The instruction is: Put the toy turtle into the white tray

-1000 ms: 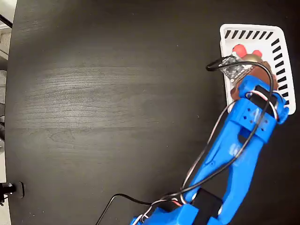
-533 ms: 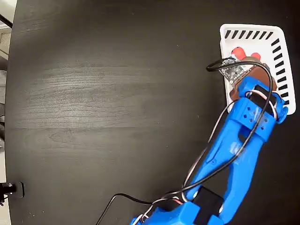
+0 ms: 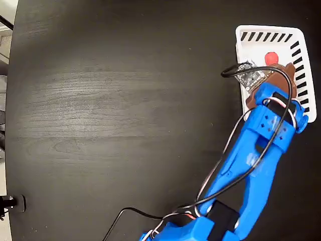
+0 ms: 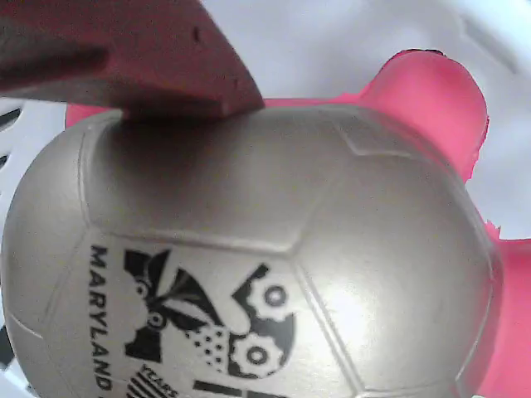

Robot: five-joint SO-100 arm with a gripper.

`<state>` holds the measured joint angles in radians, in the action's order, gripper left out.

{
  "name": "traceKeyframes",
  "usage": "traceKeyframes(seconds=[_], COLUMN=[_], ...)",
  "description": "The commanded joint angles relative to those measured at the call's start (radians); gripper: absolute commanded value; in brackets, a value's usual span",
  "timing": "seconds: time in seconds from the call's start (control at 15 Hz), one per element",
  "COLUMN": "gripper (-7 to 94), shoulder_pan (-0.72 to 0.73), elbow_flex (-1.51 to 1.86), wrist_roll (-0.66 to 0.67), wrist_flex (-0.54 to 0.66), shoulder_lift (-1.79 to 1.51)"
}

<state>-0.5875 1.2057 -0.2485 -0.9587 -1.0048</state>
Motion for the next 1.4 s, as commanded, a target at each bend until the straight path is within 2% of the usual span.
traceKeyframes(seconds=[0.0,0.33,0.6,0.67,0.87,0.93,1.13,1.33], gripper=[41,1,0,0,0,0,0,0], shoulder_pan=[-0.014,0.058,0.201,0.229,0.348,0.402,0.555,0.618], elbow_flex=[-0.009,-0.006,0.126,0.229,0.727,0.857,1.164,1.437], wrist_roll=[-0.025,-0.023,0.031,0.037,0.110,0.114,0.103,0.124], wrist_flex=[0.006,-0.029,-0.201,-0.167,0.146,0.181,0.178,0.123], shoulder_lift=[-0.166,-0.445,-0.746,-0.836,-1.169,-1.267,-1.526,-1.815])
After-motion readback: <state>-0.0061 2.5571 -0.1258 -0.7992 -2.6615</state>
